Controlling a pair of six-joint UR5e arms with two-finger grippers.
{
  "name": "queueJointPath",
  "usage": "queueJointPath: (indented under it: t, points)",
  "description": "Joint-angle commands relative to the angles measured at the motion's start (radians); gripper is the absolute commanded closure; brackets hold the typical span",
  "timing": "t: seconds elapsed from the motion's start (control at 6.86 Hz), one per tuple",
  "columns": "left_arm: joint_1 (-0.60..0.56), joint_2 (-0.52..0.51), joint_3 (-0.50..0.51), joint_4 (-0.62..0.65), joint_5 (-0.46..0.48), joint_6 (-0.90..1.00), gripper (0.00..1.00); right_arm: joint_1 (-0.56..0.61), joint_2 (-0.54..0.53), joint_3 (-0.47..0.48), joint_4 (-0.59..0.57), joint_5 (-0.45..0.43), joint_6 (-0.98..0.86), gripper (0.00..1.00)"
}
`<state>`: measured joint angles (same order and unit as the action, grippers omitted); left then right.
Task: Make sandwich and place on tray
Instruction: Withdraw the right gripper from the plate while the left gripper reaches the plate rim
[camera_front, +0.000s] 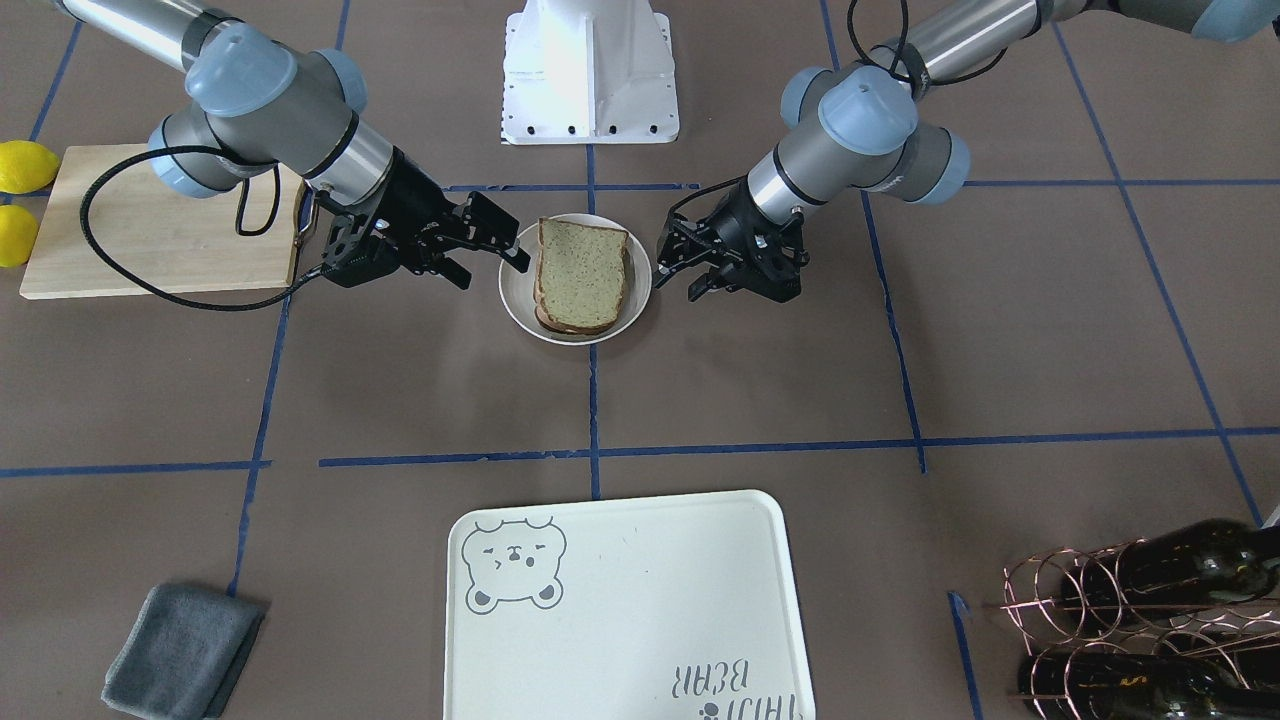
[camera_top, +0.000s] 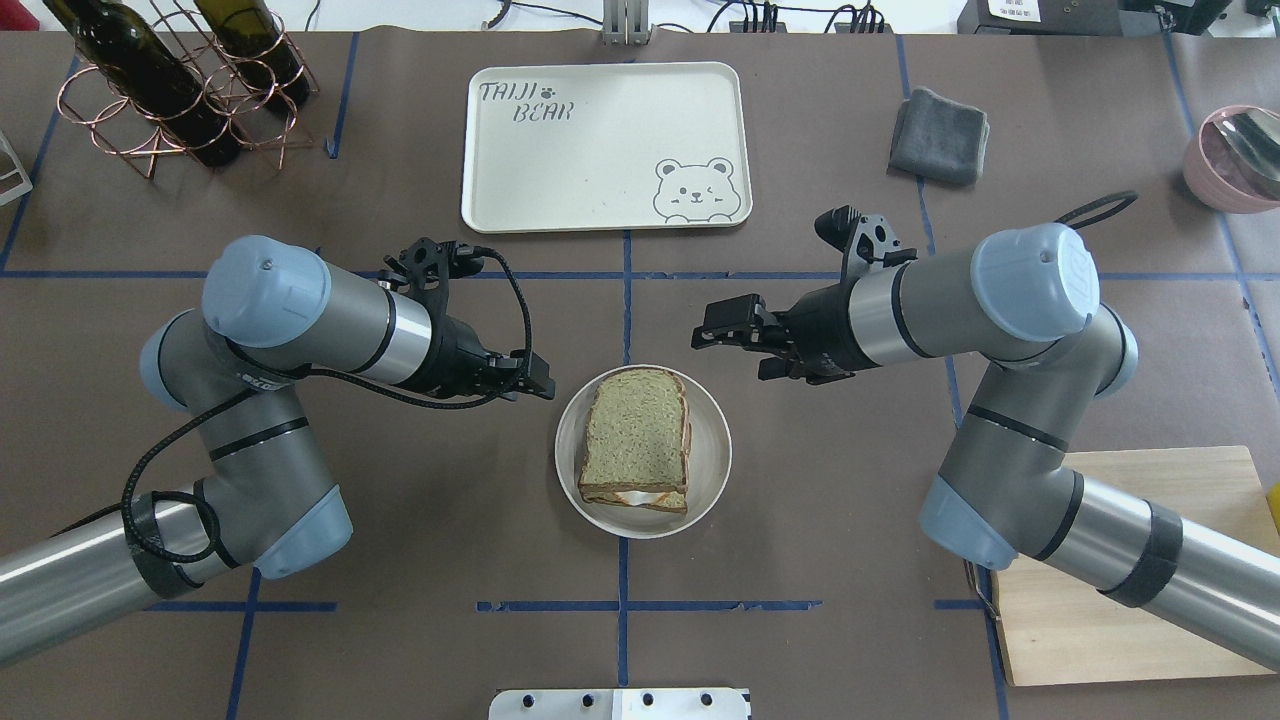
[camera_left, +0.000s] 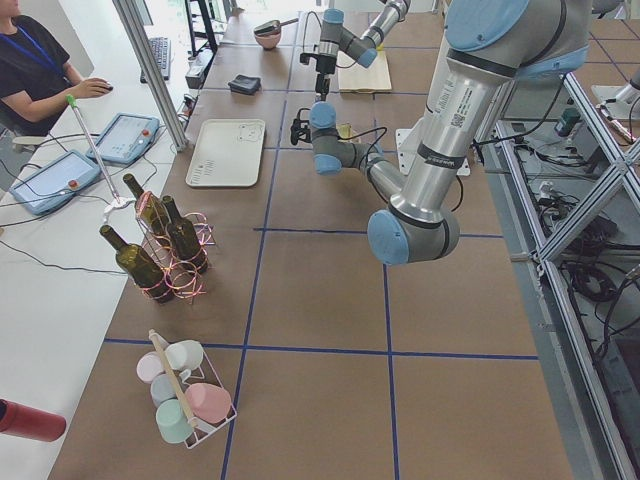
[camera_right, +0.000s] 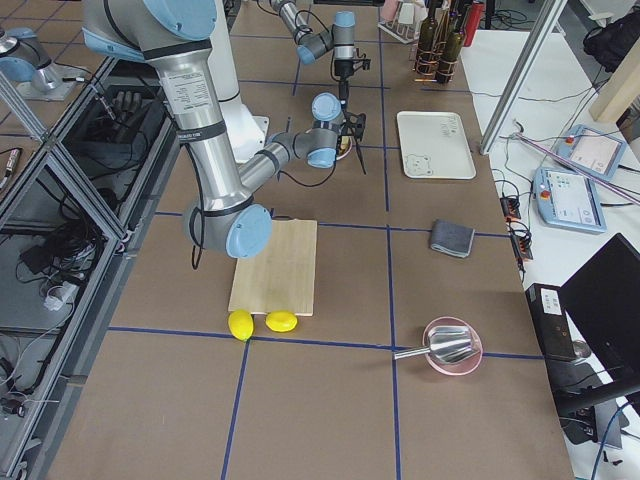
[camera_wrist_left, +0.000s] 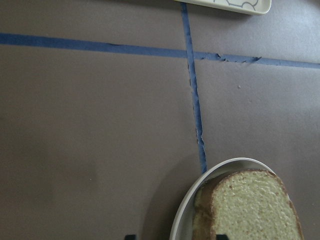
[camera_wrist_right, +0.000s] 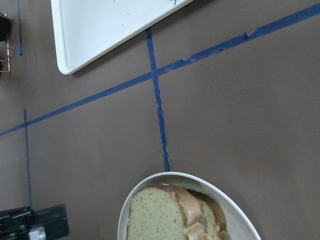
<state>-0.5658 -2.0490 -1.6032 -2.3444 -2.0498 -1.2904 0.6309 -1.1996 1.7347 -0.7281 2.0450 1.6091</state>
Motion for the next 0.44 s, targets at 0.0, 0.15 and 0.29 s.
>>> queueJointPath:
  t: [0.0, 0.15, 0.29]
  points:
    - [0.029, -0.023, 0.035, 0.001, 0.033, 0.0, 0.47, 0.071, -0.003, 0.017, -0.005, 0.104, 0.0, 0.0]
    - [0.04, -0.023, 0.037, 0.001, 0.034, 0.0, 0.49, 0.079, -0.005, 0.02, -0.005, 0.11, 0.0, 0.0]
    - [0.056, -0.023, 0.046, 0.001, 0.042, -0.001, 0.5, 0.084, -0.006, 0.025, -0.005, 0.11, 0.0, 0.0]
